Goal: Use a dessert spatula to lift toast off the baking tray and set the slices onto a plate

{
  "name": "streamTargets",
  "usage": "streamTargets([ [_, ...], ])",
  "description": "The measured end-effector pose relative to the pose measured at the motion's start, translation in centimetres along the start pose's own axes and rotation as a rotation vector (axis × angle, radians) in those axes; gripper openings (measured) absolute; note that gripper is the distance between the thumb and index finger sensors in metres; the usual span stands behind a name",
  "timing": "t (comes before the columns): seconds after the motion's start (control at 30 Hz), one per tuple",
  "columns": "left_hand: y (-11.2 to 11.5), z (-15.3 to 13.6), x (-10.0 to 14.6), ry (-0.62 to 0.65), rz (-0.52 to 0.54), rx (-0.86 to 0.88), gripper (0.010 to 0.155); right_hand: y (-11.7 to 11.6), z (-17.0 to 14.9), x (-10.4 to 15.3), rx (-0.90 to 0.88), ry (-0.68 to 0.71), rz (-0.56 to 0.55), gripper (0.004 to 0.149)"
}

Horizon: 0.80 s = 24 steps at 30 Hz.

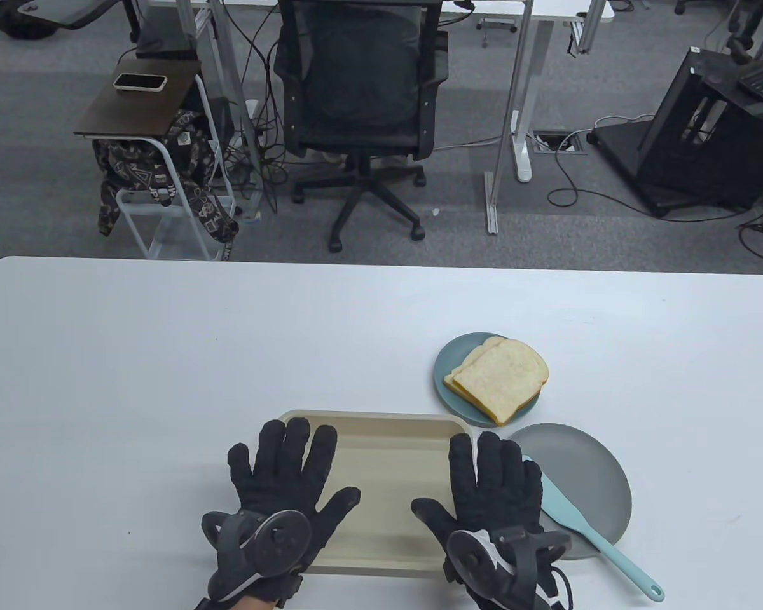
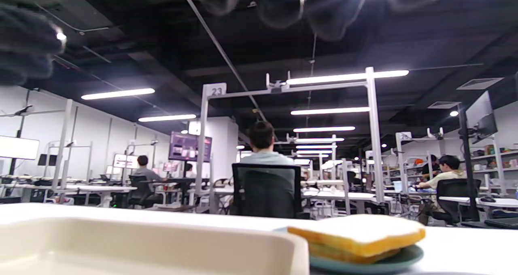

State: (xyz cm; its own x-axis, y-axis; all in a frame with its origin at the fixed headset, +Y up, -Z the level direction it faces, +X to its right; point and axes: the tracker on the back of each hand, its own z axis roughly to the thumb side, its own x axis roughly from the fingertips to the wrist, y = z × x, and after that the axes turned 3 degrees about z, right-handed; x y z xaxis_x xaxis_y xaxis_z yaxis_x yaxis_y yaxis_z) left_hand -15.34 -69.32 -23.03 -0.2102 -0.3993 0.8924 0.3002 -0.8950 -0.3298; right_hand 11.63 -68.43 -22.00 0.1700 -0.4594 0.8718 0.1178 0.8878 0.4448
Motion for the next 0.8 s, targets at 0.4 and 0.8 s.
streamTargets([
  [0.4,-0.2,-0.9,1.9,0.033,0.002,-0.004,0.094,-1.4,-0.4,1.6,-0.023,0.045,0.034,0.098],
  [0.8,0.4,-0.4,1.8,0.069,-0.050,-0.027,0.094,-1.7,-0.8,1.7,-0.039,0.027,0.071,0.099],
])
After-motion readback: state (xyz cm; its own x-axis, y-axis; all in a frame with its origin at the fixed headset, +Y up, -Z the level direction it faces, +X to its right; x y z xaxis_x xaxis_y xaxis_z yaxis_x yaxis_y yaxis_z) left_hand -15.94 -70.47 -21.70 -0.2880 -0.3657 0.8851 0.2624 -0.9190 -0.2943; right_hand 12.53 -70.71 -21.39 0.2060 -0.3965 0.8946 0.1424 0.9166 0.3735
